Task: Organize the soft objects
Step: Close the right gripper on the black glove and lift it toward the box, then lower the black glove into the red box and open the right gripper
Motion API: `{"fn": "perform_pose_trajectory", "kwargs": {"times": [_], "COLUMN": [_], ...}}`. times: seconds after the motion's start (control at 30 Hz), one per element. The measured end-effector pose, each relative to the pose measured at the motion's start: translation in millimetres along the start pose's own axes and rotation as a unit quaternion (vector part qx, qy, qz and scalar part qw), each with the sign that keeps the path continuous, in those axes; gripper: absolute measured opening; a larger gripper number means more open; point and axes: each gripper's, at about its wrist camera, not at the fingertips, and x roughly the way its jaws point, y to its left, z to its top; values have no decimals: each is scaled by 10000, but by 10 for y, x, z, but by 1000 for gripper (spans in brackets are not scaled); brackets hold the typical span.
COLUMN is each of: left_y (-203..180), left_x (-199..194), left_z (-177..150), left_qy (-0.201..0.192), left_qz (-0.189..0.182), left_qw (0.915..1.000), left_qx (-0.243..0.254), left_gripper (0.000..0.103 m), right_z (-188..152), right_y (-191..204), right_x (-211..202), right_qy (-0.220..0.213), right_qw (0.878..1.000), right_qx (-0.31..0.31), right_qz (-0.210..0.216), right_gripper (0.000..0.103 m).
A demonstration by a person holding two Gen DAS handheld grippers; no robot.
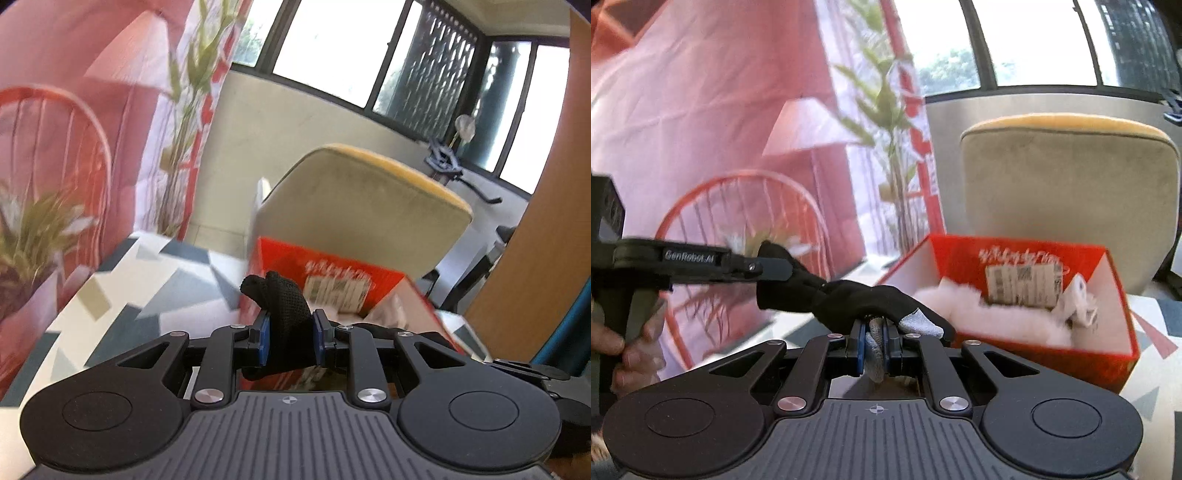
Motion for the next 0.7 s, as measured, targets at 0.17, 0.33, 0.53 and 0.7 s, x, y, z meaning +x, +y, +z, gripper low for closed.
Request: {"fn": "perform_pose_trajectory", "kwargs": {"times": [0.17,0.33,0.53,0.7], "left_y": [-157,-295,-359,-356], "left_x": [67,268,848,1439], "left_z": [187,328,458,506], "left_qy": [-215,-237,177,626], "left_qz": [-139,-289,-410,-366], "left_qw": [9996,9991,9990,9970], "left_qx": [103,174,103,281], "left_gripper": [24,25,25,25], "right_z": [309,576,797,859], "right_y": [-201,-448,-832,-1241], "right_x": [50,141,406,803], "right_qy": [-113,-249,-28,430], "right_qw": [9999,9993,9981,9950], "right_qx": [60,213,288,435], "right_qz": [-70,-190,-535,-787], "right_gripper": [9,9,9,9]}}
